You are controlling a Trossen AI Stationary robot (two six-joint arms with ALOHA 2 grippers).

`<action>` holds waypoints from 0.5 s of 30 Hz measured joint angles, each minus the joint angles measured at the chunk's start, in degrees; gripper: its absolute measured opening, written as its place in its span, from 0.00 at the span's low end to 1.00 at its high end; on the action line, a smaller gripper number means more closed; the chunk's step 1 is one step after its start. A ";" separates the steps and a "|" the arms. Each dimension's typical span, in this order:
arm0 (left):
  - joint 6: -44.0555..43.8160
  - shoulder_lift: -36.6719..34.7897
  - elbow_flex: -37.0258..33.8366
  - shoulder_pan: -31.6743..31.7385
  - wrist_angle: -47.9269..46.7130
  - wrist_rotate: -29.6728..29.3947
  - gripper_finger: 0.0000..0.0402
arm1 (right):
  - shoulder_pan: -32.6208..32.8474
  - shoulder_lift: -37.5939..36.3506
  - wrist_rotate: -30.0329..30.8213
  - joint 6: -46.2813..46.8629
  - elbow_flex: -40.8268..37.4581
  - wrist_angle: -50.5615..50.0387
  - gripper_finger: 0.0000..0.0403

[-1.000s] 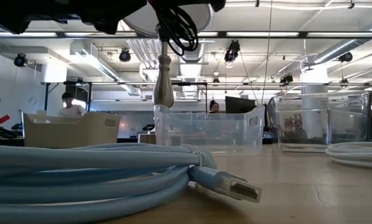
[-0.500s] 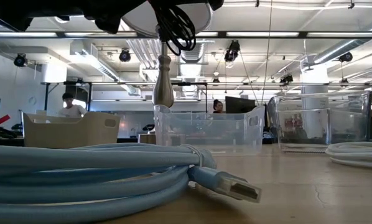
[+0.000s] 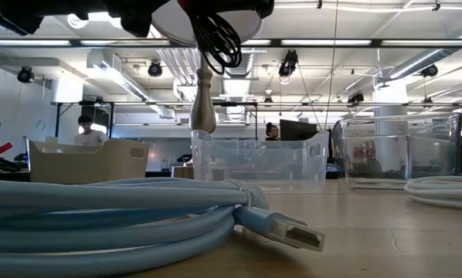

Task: Pick & Place USB Port
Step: Put the black USB cable into the gray bin

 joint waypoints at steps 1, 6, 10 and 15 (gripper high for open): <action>0.00 0.00 0.00 -0.02 -0.43 -0.15 0.11 | -0.10 0.01 0.01 -0.30 -0.06 -0.04 0.10; -1.69 -0.04 -0.02 -0.02 -2.12 -4.72 0.09 | -0.54 0.09 0.32 -0.40 -0.31 -0.21 0.23; -6.50 -0.01 -0.15 -0.02 -6.08 -11.14 0.11 | -0.41 0.09 0.55 -0.36 -0.43 0.06 0.31; -10.34 -0.67 -0.13 -0.13 -13.88 -16.51 0.10 | 0.42 -0.13 0.55 -0.62 -0.02 -1.38 0.38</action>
